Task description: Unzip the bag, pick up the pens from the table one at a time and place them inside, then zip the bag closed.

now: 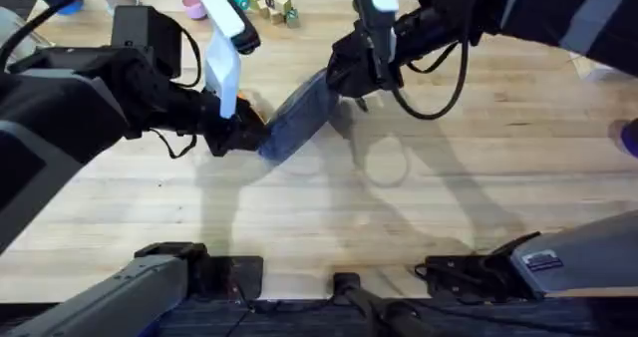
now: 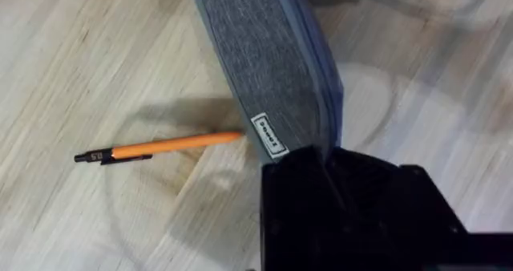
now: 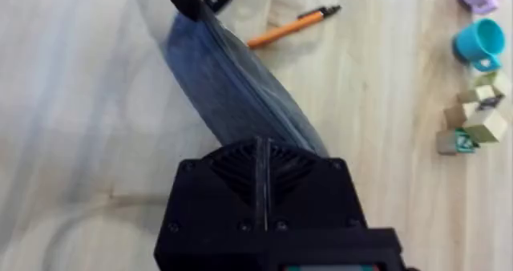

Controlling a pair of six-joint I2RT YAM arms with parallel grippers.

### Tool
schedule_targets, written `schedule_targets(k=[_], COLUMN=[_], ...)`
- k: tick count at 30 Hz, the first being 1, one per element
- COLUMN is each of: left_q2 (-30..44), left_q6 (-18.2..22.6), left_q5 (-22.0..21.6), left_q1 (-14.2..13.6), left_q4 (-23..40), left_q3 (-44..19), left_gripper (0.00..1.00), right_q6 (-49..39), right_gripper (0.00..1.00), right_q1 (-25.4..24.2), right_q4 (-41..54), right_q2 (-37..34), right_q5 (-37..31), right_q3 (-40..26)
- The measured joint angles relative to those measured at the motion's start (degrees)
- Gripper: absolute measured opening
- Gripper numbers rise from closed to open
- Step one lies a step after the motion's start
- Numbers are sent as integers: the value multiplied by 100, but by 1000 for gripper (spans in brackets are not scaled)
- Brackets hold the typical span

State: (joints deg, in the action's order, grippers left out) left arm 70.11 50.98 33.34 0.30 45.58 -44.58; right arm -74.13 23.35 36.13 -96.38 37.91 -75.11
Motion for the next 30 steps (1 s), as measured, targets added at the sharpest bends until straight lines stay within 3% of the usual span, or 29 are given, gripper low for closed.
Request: schedule_targets(k=[15,21,22,28,30], left_q2=[0,0,-1,0,0], left_q6=[0,0,1,0,0], left_q5=[0,0,0,-2,0], left_q1=[0,0,0,0,0], left_q4=[0,0,0,-4,-4], left_q3=[0,0,0,0,0], left_gripper=[43,43,43,43,43], right_q6=[66,246,309,741,927], right_gripper=[30,29,82,945,990], right_q1=[26,26,26,26,26], right_q4=[156,199,238,331,390], right_q2=[1,185,270,878,992], right_q5=[288,-114,-217,-687,-736], right_q3=[0,0,0,0,0])
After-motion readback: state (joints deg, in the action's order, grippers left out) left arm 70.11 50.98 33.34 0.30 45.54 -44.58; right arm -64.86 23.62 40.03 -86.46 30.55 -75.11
